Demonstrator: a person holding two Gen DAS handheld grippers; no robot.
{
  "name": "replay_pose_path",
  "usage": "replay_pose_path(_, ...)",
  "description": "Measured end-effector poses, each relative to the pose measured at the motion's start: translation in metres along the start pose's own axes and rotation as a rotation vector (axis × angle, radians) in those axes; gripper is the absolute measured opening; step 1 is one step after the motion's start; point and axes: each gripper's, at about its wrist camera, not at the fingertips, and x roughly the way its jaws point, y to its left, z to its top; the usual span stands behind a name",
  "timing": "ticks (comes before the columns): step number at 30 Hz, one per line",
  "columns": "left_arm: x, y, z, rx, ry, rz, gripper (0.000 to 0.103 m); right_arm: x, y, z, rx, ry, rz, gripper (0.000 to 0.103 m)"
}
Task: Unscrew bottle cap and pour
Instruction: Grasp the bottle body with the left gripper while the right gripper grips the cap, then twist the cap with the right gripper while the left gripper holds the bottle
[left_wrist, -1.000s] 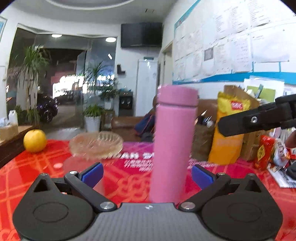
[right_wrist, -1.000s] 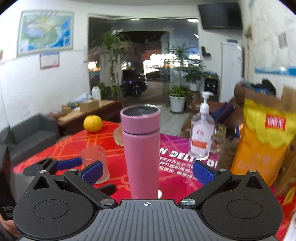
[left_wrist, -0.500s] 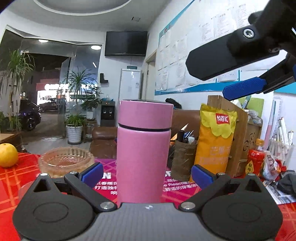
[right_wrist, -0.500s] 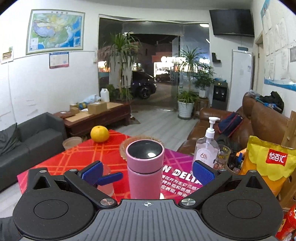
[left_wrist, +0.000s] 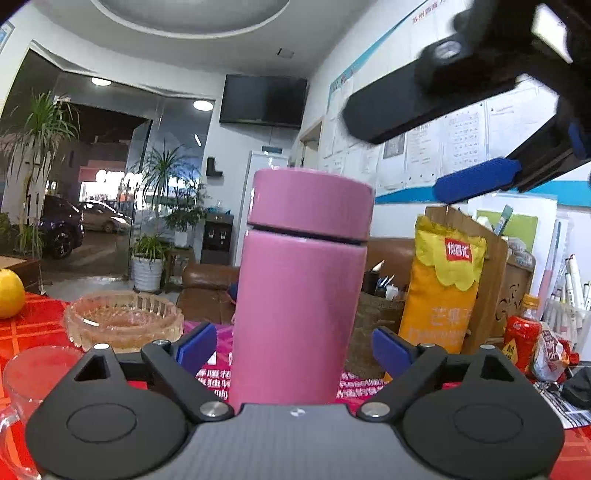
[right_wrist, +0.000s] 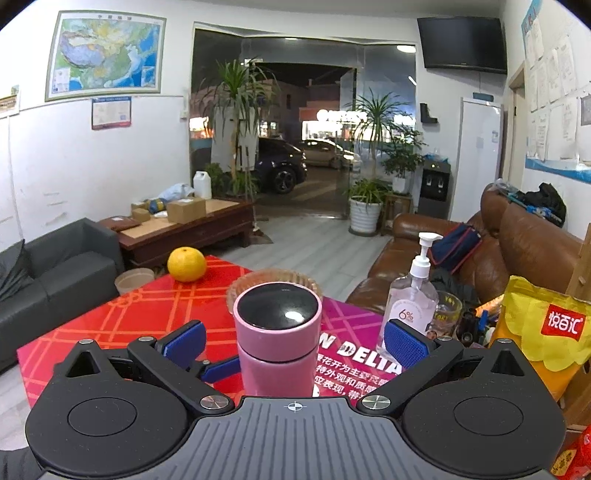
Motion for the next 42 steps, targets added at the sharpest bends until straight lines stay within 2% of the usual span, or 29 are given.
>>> replay_pose_path(2, 0.003, -0.002, 0.000, 0.005, 0.007, -0.003, 0.081, 0.004, 0.002, 0.000, 0.000, 0.002, -0.004, 0.103)
replay_pose_path(7, 0.006, -0.003, -0.002, 0.033, 0.003, 0.046, 0.068, 0.009, 0.004, -0.001, 0.004, -0.001, -0.009, 0.103)
replay_pose_path(14, 0.006, -0.008, -0.006, 0.066, -0.015, 0.052, 0.066, 0.015, 0.009, -0.005, 0.005, -0.011, -0.023, 0.103)
replay_pose_path(16, 0.003, -0.007, -0.006, 0.073, -0.019, 0.047, 0.066, 0.016, 0.014, -0.007, -0.007, -0.022, -0.035, 0.098)
replay_pose_path(21, -0.001, -0.008, -0.008, 0.083, -0.032, 0.042, 0.066, 0.018, 0.022, -0.010, 0.006, -0.036, -0.065, 0.076)
replay_pose_path(27, -0.004, -0.003, -0.008, 0.065, -0.033, 0.036, 0.066, 0.022, 0.021, -0.016, 0.055, -0.045, -0.104, 0.075)
replay_pose_path(30, -0.004, -0.004, -0.008, 0.069, -0.036, 0.035, 0.066, 0.023, 0.021, -0.016, 0.069, -0.053, -0.109, 0.065)
replay_pose_path(37, -0.003, -0.004, -0.008, 0.066, -0.035, 0.037, 0.066, 0.024, 0.017, -0.014, 0.057, -0.056, -0.104, 0.064)
replay_pose_path(42, -0.002, -0.001, -0.007, 0.052, -0.031, 0.027, 0.066, 0.029, 0.002, -0.009, 0.033, -0.025, -0.017, 0.064)
